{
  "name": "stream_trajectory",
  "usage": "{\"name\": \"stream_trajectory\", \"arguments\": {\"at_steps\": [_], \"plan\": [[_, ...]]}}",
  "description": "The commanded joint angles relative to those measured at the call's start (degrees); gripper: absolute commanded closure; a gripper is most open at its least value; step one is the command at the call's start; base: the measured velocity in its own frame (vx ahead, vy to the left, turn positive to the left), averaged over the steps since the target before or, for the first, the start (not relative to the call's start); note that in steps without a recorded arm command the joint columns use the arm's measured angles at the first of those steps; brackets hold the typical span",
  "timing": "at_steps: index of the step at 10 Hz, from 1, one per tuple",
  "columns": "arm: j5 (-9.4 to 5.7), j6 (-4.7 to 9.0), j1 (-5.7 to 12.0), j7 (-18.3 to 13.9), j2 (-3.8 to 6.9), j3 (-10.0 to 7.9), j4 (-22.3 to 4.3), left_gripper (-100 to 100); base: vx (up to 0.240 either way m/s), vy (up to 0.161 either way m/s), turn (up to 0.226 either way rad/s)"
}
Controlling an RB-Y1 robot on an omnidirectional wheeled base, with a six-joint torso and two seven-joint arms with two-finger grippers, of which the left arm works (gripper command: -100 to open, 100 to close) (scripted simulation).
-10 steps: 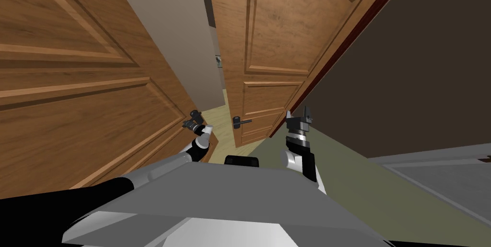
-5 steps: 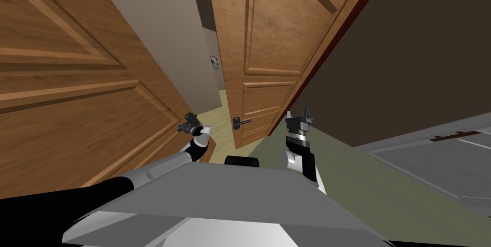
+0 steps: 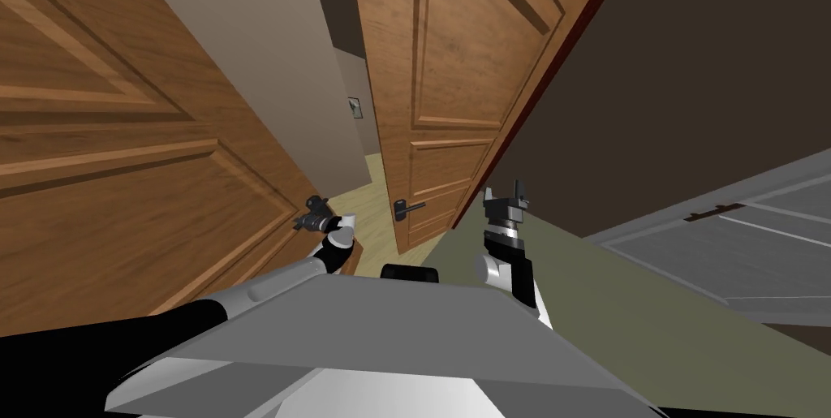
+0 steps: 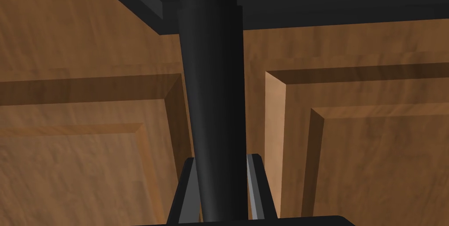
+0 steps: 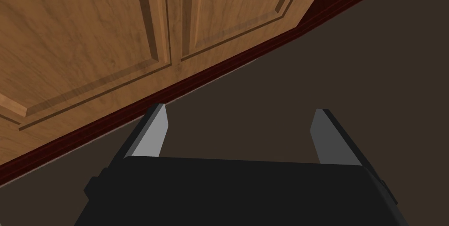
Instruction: Push the door open
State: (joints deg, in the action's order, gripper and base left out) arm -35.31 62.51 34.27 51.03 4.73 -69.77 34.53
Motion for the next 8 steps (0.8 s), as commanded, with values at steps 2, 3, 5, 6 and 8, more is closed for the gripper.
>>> {"name": "stream_trajectory", "arguments": {"at_steps": [2, 3, 5, 6, 8], "plan": [[-0.99, 2.35, 1.52, 1.4, 1.37, -1.81, -1.5, 100, 0.002, 0.074, -0.192], [-1.75, 3.34, 1.87, 2.4, 1.27, -3.11, -1.7, 100, 0.012, 0.066, -0.233], [-2.54, 4.37, 2.33, 3.4, 1.04, -4.43, -1.9, 100, 0.032, 0.044, -0.167], [-2.8, 4.71, 2.55, 3.7, 0.87, -4.83, -2.1, 100, 0.033, 0.008, -0.168], [-3.6, 5.98, 1.32, 3.9, 1.69, -6.46, -1.7, 100, 0.002, 0.051, -0.001]]}}
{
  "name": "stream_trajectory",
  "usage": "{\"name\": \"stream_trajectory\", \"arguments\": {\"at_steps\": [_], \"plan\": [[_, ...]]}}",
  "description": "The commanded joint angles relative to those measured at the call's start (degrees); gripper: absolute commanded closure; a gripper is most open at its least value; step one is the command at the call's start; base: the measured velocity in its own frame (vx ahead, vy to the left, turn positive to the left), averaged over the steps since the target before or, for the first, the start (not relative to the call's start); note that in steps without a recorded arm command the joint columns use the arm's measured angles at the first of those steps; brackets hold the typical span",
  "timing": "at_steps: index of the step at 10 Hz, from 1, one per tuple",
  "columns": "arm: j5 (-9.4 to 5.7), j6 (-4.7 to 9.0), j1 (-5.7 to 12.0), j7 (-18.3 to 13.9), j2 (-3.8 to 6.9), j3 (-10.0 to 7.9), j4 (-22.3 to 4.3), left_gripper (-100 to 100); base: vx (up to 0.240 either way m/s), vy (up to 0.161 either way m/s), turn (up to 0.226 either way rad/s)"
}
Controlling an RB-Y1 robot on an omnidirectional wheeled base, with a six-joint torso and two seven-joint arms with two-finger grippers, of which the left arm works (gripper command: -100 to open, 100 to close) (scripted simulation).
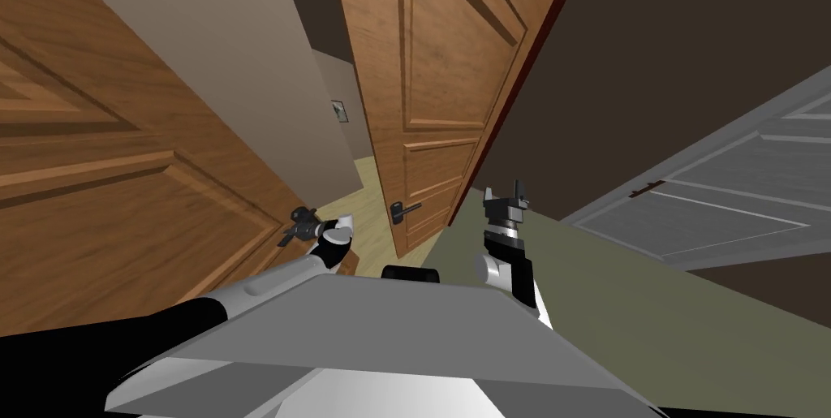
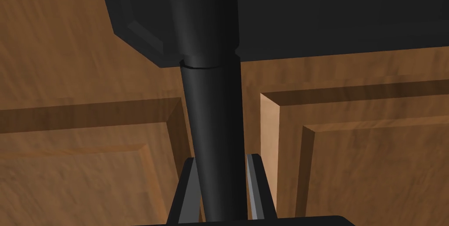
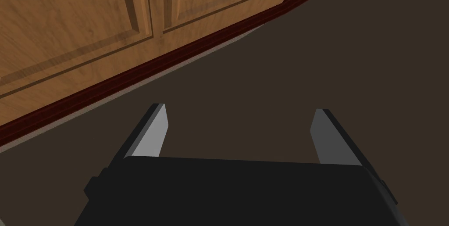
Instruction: Push the door open
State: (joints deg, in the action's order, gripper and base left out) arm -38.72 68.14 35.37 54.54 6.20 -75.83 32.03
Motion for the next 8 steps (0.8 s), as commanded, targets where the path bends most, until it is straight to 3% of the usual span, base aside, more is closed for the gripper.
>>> {"name": "stream_trajectory", "arguments": {"at_steps": [1, 5, 7, 8], "plan": [[-0.39, 0.6, 0.19, 0.5, 0.39, -0.77, 0.9, 100, 0.027, 0.148, -0.049], [-2.12, 2.81, -0.12, 1.5, 1.79, -3.95, 2.0, 100, 0.035, 0.174, -0.053], [-2.38, 3.14, -0.17, 1.6, 1.99, -4.42, 2.2, 100, 0.008, 0.125, -0.021], [-3.09, 4.05, -0.29, 2.0, 2.55, -5.73, 2.7, 100, 0.037, 0.148, -0.068]]}}
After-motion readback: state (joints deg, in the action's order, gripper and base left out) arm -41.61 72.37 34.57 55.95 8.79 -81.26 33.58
